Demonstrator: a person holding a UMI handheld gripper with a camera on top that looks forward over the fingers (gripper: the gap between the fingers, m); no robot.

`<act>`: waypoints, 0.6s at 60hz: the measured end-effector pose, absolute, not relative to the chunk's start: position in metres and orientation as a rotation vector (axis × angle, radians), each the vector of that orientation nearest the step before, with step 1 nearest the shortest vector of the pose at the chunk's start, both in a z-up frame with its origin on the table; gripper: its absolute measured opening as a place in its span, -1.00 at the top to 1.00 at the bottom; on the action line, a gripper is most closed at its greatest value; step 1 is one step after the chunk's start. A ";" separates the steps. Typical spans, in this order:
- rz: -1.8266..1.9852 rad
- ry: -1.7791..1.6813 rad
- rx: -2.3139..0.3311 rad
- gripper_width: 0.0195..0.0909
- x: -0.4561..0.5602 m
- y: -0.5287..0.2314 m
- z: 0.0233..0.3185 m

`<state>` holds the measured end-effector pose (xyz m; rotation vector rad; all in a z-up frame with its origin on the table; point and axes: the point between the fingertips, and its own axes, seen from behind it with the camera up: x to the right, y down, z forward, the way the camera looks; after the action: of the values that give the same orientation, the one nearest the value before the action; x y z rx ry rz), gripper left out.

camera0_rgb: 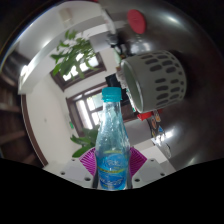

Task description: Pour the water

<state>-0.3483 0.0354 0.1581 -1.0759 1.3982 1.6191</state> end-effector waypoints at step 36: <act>1.308 1.032 -1.471 0.42 -0.375 0.028 0.165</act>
<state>-0.3753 0.0281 0.1651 -1.4710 1.0322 1.3080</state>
